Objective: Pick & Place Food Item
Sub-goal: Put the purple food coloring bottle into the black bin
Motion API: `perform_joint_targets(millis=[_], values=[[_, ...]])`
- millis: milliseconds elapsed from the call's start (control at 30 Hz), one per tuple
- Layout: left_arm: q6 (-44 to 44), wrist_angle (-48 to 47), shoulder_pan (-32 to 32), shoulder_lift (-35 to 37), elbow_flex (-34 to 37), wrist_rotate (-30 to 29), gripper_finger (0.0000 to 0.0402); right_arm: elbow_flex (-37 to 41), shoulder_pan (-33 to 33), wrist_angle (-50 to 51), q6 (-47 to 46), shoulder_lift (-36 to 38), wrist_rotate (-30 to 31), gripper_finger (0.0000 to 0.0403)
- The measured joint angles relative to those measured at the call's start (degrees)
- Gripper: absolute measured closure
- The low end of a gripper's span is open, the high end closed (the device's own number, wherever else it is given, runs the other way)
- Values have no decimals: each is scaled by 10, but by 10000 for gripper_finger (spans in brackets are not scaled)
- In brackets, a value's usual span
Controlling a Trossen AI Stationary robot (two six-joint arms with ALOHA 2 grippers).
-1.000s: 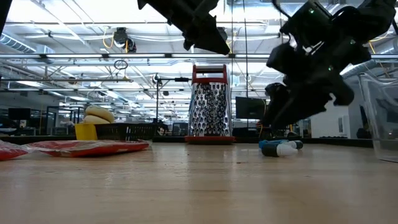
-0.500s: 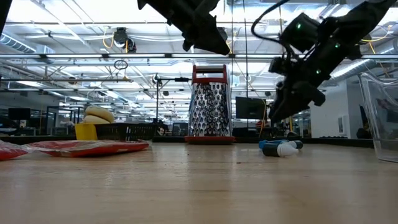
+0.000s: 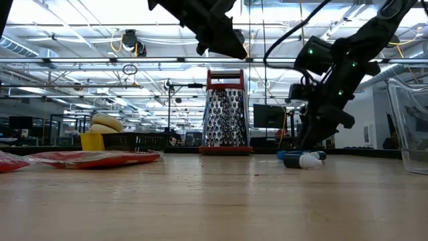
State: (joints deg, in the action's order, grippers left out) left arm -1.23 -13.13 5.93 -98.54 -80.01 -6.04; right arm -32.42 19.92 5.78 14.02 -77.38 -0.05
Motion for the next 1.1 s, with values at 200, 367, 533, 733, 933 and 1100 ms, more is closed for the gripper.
perform_joint_targets(millis=[200,367,533,733,933,1100], values=[[0,0,0,0,0,0,355,0,0,-5,2,-32,0,239],[0,-1,0,0,0,0,355,0,0,-11,0,-35,0,246],[0,-1,0,0,0,0,355,0,0,-11,-3,-35,-1,292],[0,0,0,0,0,0,355,0,0,-17,6,-35,3,358],[-18,7,0,0,0,0,355,2,0,-26,17,8,62,358],[-9,9,2,0,0,-5,347,2,-9,-63,8,80,57,347]])
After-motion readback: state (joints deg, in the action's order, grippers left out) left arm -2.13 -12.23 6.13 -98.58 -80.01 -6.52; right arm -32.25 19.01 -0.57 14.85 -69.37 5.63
